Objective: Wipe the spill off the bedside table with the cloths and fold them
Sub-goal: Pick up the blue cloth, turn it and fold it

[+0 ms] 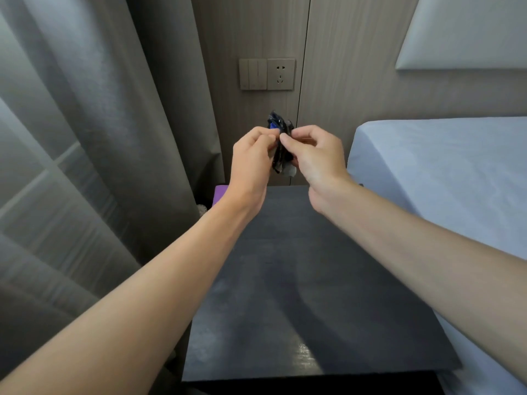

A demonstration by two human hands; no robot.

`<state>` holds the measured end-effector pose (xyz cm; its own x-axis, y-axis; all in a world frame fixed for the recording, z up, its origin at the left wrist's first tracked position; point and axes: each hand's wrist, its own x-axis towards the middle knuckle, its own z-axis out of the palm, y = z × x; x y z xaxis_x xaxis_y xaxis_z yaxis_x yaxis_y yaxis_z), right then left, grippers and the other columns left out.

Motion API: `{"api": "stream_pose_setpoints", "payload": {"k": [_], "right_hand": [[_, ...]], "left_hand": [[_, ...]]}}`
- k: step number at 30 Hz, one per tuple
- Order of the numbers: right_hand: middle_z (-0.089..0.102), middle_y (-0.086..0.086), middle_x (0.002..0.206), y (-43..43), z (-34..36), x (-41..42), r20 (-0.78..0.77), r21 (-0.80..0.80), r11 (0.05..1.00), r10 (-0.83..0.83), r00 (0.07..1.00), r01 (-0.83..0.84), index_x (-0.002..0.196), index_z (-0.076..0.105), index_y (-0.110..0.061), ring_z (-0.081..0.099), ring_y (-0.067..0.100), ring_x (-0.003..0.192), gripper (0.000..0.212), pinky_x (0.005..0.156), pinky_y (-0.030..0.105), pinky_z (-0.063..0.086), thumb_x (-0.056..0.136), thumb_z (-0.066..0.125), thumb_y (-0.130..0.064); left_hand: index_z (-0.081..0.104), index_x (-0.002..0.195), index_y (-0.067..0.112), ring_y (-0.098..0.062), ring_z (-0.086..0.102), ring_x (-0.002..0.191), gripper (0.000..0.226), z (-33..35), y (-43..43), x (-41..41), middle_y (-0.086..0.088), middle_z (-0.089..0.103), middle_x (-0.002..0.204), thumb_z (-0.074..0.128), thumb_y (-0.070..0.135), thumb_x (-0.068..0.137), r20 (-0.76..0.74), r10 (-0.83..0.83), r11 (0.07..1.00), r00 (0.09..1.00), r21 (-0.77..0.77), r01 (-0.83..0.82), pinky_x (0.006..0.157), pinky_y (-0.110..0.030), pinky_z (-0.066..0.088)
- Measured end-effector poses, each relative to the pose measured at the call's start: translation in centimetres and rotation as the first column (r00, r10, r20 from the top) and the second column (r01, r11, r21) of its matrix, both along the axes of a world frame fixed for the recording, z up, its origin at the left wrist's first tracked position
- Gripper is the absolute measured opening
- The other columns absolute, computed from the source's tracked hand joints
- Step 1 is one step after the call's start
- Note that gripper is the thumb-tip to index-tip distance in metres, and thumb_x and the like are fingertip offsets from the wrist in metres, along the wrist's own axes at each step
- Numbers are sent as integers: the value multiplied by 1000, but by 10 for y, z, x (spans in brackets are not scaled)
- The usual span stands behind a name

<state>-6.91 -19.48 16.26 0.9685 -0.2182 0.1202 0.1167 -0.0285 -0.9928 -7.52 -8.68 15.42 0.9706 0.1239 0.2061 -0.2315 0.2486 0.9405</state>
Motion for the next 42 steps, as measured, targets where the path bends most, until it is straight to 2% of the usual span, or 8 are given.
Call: {"api": "stream_pose_setpoints", "payload": {"k": [8,16,20,27,31,35,40,42], "right_hand": [[73,-7,80,-12,-3,-2,224,-52,999,24,974,-13,82,74,-22,69,9,83,13,82,34,59,91,73,-13],[78,5,88,-11,9,-1,36,51,998,36,999,-38,87,79,-17,74,24,93,18,86,45,62,86,77,-35],[77,4,84,-10,12,-1,48,102,995,-2,999,-3,82,75,-17,74,21,89,12,81,37,62,92,71,-17],[73,9,100,-27,25,11,-35,124,984,-121,992,125,91,63,-17,72,26,97,13,87,47,61,101,55,-14],[75,1,86,-45,38,9,10,113,993,-27,1000,26,85,60,-17,77,20,87,18,80,37,62,99,54,-7],[76,3,82,-44,37,1,0,44,997,-63,998,63,84,62,-14,76,21,82,16,79,40,60,92,50,-8],[73,4,74,-37,26,-17,-189,-100,992,56,980,-76,74,68,-12,61,19,64,36,68,37,53,72,50,-43],[74,3,84,-33,27,-21,-239,-148,970,152,959,-191,85,69,-16,69,19,71,55,70,38,56,73,53,-67]], "left_hand": [[66,81,13,-25,72,95,14,12,1,5,-12,72,93,66,15,95,7,-27,999,1000,41,27,74,-41,60],[60,88,5,-38,69,94,9,8,7,1,-19,67,95,63,7,96,163,-45,957,986,290,-4,84,-53,57],[59,88,5,-35,68,100,10,7,9,0,-8,69,99,61,8,97,171,-54,960,984,279,4,88,-51,57],[44,86,17,-31,65,97,21,13,26,2,-15,63,101,40,10,105,15,-57,993,998,-105,58,96,-52,53],[41,100,14,-32,70,108,6,20,45,6,-14,71,110,37,9,102,-2,-47,963,999,-264,44,89,-49,58],[52,111,3,-29,70,105,28,32,42,6,-15,72,106,30,6,95,-29,-60,921,998,-388,44,90,-50,56],[58,113,4,-29,58,107,35,46,36,5,-17,62,115,29,16,96,-72,-124,831,990,-553,64,108,-47,41],[59,110,4,-29,60,98,35,50,31,2,-17,64,107,30,17,96,-75,-147,839,986,-538,84,99,-41,47]]}}
